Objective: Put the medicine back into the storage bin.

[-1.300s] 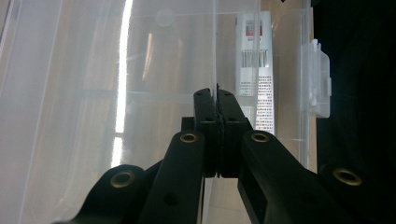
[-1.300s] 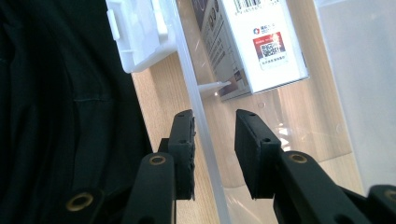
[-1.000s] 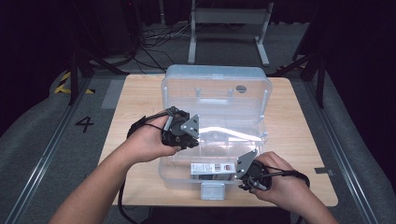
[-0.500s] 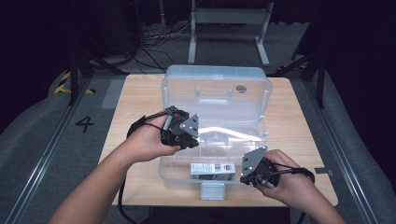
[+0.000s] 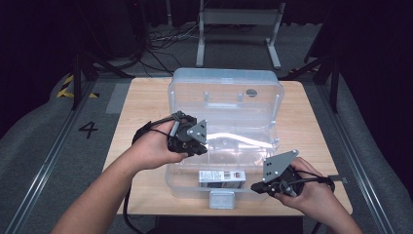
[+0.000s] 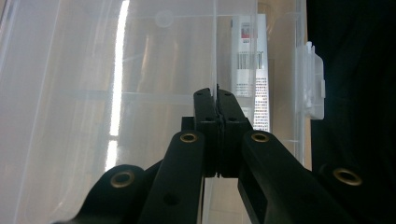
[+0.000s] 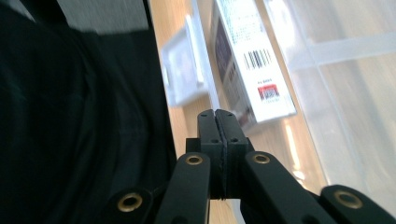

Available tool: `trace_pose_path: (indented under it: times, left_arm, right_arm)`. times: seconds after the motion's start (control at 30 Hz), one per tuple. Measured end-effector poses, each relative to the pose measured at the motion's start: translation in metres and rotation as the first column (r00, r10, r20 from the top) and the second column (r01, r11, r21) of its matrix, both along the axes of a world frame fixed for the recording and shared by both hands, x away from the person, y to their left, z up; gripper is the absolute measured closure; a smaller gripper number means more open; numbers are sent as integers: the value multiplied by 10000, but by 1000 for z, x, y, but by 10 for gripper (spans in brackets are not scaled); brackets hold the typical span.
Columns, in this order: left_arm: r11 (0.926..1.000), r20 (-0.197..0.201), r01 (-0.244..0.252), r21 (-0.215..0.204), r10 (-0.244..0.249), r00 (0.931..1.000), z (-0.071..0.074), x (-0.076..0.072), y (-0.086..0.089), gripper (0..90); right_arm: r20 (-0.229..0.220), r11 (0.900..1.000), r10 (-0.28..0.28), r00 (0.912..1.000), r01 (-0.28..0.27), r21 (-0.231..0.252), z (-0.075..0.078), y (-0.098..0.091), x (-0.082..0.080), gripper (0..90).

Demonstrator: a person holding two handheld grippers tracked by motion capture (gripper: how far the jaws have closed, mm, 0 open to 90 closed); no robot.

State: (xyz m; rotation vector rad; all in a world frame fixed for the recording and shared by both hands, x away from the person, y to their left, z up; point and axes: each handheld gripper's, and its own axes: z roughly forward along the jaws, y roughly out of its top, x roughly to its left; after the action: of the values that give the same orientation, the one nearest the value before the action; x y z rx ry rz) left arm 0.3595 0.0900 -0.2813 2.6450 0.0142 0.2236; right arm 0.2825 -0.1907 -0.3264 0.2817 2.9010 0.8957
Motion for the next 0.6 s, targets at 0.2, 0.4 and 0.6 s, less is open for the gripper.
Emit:
trace_pose_path:
  times: [0.2,0.4,0.6]
  left_arm:
    - [10000,-87,26,-69,-27,10000,0,1,1,888]
    - [9999,-108,-37,-118,36,9999,-1,0,1,888]
    - [9999,-119,-45,-127,43,9999,-2,-3,1,889]
  right_arm:
    - [310,9892,-739,9968,693,1295,-2,-8,-1,900]
    - [357,9699,-1197,9922,1092,2176,-2,-14,-2,900]
    - [711,9429,-1892,9794,1610,2915,3,-22,-5,900]
